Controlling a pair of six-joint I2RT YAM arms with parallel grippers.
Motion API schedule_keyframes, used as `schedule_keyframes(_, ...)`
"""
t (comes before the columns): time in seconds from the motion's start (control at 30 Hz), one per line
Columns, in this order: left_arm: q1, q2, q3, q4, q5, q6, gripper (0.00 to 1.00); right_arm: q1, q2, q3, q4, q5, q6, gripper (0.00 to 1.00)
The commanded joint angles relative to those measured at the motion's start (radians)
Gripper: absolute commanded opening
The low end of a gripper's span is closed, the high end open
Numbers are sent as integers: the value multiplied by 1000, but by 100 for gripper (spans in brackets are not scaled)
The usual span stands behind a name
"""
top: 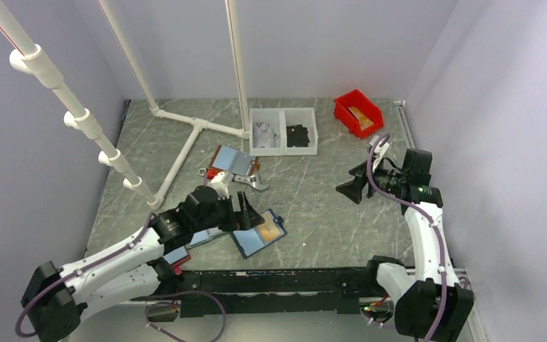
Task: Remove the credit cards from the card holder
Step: Reset both arms
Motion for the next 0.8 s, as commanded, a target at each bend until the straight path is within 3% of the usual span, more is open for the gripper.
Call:
schedule_keyframes(0.0, 2, 105, 26, 190, 113, -80, 96, -34, -42, -6, 82, -55, -29, 81)
schedule_keyframes(0.33, -24, 210, -37, 358, 81, -134, 93, -39, -27, 3, 76, -70, -10, 81)
schedule_keyframes(0.53, -55, 233, -23, 332, 29, -86, 94, -44, -46, 2, 73, -51, -17, 82)
schedule_keyframes(0.77, -55, 297, 117, 242, 22, 31, 95, -104, -64, -4, 72, -64, -10, 83)
